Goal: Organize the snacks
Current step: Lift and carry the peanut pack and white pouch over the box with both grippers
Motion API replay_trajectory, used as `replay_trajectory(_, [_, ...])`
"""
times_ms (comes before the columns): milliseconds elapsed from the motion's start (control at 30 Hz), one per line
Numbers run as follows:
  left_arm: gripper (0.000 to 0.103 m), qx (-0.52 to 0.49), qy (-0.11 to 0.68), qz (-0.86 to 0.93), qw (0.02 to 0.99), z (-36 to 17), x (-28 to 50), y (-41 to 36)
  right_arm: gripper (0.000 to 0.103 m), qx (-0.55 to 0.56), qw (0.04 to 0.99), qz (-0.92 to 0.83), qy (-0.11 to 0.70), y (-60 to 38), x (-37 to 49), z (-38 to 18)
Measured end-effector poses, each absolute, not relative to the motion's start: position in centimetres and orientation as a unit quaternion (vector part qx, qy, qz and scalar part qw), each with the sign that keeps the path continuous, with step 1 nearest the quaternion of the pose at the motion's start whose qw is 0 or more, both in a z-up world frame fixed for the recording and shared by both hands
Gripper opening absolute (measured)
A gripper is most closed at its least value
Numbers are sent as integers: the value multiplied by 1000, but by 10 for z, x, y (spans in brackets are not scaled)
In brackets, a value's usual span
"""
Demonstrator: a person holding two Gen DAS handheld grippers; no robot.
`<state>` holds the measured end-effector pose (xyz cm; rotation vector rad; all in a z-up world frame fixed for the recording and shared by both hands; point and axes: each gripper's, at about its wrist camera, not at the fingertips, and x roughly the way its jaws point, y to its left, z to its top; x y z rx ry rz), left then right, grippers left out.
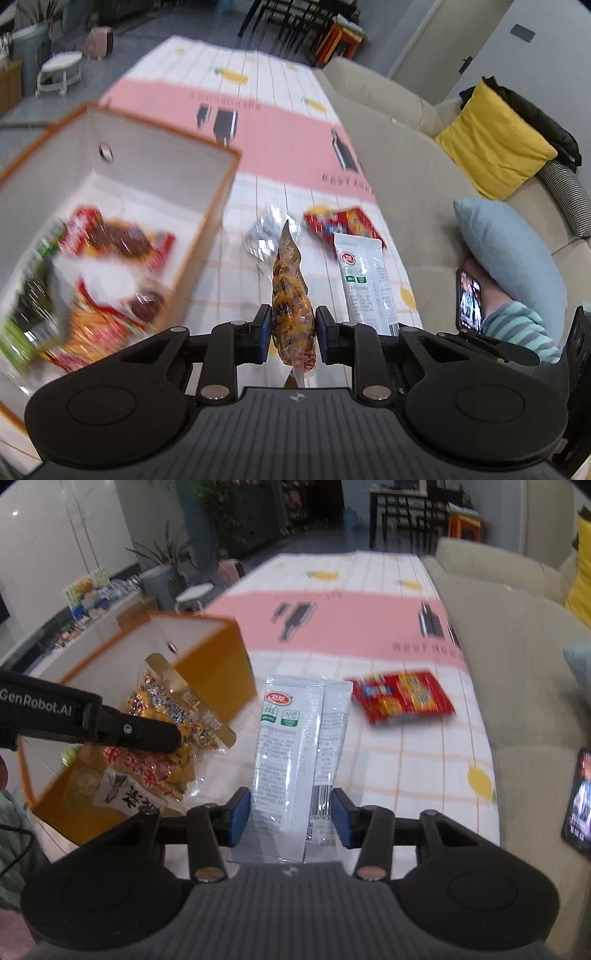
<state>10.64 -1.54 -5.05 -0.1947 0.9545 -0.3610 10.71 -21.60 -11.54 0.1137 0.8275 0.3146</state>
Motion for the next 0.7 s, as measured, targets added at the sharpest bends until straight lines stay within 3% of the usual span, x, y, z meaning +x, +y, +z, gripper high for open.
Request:
replay_trajectory(433, [27,-44,416,-111,901,26,136,43,45,15,907,265,327,-144,146,-32])
replay_trajectory(700, [27,-43,442,-70,893,15,177,76,45,-77,893,312,315,-74,196,-25])
